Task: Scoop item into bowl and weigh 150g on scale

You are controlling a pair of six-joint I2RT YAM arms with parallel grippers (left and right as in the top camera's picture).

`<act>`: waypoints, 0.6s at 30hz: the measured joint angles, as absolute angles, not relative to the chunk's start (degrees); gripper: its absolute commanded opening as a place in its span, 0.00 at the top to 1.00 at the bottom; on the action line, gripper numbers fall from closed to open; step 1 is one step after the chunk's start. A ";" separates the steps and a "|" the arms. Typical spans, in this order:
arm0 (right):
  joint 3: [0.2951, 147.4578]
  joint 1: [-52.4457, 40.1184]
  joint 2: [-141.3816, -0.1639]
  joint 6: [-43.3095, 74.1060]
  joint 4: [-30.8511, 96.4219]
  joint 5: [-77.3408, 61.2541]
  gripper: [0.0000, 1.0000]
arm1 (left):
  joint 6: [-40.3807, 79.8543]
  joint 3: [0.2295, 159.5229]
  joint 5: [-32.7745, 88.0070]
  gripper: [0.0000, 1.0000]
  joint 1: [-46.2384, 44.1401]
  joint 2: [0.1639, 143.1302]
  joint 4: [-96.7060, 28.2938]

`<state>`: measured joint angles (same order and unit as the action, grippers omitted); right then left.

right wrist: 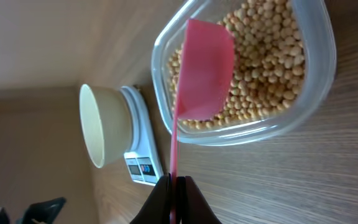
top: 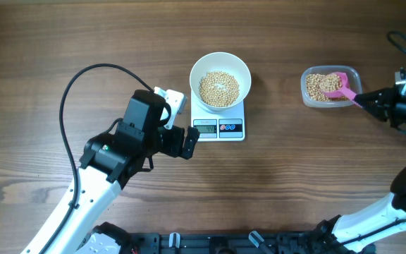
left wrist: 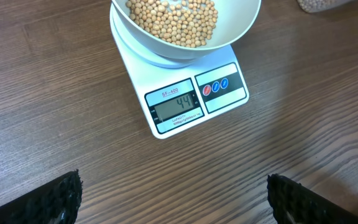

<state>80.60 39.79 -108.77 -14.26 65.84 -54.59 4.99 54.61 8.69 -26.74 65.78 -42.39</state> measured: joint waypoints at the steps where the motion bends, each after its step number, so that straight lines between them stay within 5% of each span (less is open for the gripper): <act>1: 80.60 40.05 -108.77 -14.50 66.00 -55.16 0.96 | 4.99 54.61 8.69 0.00 -26.74 65.78 -42.39; 18: 80.60 43.13 -108.77 -22.92 76.49 -61.10 0.96 | 4.99 54.61 8.69 0.00 -26.74 65.78 -42.41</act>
<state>80.60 43.13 -108.77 -22.92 76.49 -61.10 4.99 54.61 8.69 -26.74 65.78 -42.41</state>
